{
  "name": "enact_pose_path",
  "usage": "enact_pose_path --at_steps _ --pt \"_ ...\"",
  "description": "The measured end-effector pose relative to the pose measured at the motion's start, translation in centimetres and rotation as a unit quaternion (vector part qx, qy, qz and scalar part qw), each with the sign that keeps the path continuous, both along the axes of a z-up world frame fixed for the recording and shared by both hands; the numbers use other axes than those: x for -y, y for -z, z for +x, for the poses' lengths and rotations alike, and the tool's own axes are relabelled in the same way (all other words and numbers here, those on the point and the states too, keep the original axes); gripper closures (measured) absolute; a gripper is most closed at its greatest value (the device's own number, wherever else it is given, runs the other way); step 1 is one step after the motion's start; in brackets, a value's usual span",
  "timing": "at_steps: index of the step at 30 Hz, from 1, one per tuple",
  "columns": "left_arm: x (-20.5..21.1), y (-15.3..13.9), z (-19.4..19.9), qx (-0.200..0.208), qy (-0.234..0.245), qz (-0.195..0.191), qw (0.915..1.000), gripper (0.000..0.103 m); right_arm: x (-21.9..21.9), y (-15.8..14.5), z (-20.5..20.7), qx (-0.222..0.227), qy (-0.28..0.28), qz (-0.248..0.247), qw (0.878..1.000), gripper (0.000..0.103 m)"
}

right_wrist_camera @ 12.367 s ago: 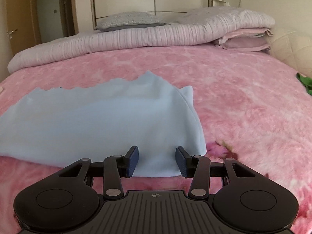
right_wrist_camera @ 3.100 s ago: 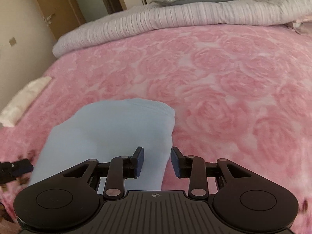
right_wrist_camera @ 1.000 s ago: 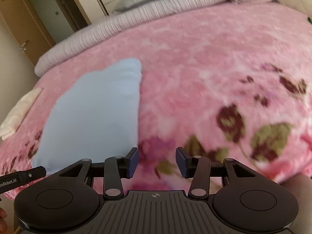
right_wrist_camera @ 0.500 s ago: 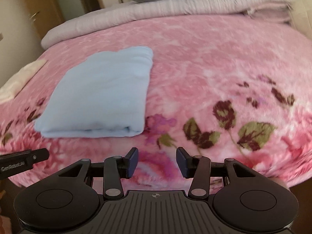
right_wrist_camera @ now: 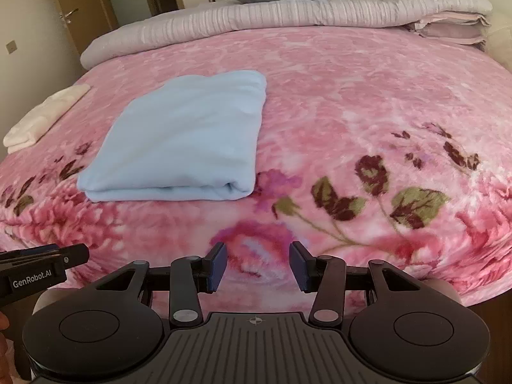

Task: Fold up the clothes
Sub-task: 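Release the sweatshirt and withdraw both grippers above it, then grasp the folded sweatshirt sides with both grippers and lift it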

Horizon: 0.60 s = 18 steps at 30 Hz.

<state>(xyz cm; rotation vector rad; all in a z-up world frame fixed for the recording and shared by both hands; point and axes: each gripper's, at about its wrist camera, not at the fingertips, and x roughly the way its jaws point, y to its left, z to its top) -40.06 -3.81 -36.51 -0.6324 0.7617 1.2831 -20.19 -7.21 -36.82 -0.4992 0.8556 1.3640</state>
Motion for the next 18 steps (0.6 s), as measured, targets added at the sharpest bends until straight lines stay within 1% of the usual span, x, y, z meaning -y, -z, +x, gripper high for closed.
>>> enact_pose_path --at_steps 6,9,11,12,14,15,17,18 --pt "0.5 -0.5 -0.2 0.001 -0.001 0.003 1.0000 0.064 0.4 -0.6 -0.1 -0.002 -0.011 0.009 1.000 0.056" --pt "-0.2 -0.9 -1.0 0.035 0.006 0.008 0.9993 0.064 0.5 -1.2 0.9 -0.004 -0.002 0.027 1.000 0.056" --pt "-1.3 -1.2 -2.5 0.083 0.006 0.010 0.9965 0.062 0.6 -1.5 2.3 -0.022 0.011 0.053 0.998 0.056" --pt "-1.9 -1.4 -3.4 0.109 0.003 0.010 0.9940 0.061 0.7 -1.5 3.3 -0.042 0.019 0.070 0.997 0.056" --pt "-3.1 -1.5 -5.3 0.163 -0.010 0.011 0.9864 0.056 0.8 -1.0 5.7 -0.107 0.040 0.098 0.989 0.056" --pt "-3.8 -1.4 -6.2 0.187 -0.018 0.008 0.9821 0.055 0.4 -0.4 6.9 -0.148 0.053 0.097 0.983 0.056" --pt "-5.3 -1.1 -8.1 0.229 -0.033 -0.001 0.9728 0.054 -0.3 0.8 9.4 -0.229 0.079 0.094 0.966 0.056" --pt "-6.2 -0.9 -8.9 0.243 -0.039 -0.004 0.9691 0.054 -1.0 1.4 10.2 -0.258 0.082 0.086 0.959 0.056"
